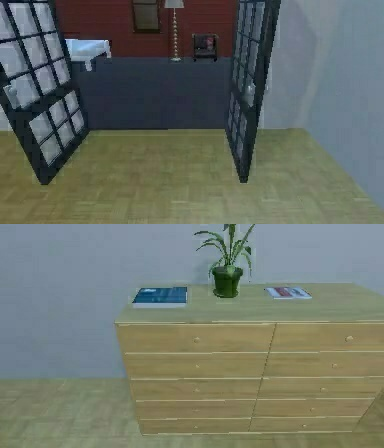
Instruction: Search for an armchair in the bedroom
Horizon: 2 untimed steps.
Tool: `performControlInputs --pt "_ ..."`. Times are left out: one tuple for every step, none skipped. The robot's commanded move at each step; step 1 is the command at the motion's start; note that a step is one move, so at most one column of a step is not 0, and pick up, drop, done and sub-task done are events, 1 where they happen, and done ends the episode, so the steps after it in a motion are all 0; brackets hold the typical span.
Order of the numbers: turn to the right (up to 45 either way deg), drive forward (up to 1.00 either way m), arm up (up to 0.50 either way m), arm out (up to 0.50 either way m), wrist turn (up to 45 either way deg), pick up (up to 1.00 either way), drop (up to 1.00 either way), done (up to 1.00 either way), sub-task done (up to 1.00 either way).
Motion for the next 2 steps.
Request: performControlInputs --pt "0.0 1.00 0.00 0.00 0.0 0.00 0.00 0.00 0.00" --pt "0.0 1.00 0.00 0.00 0.0 0.00 0.00 0.00 0.00"
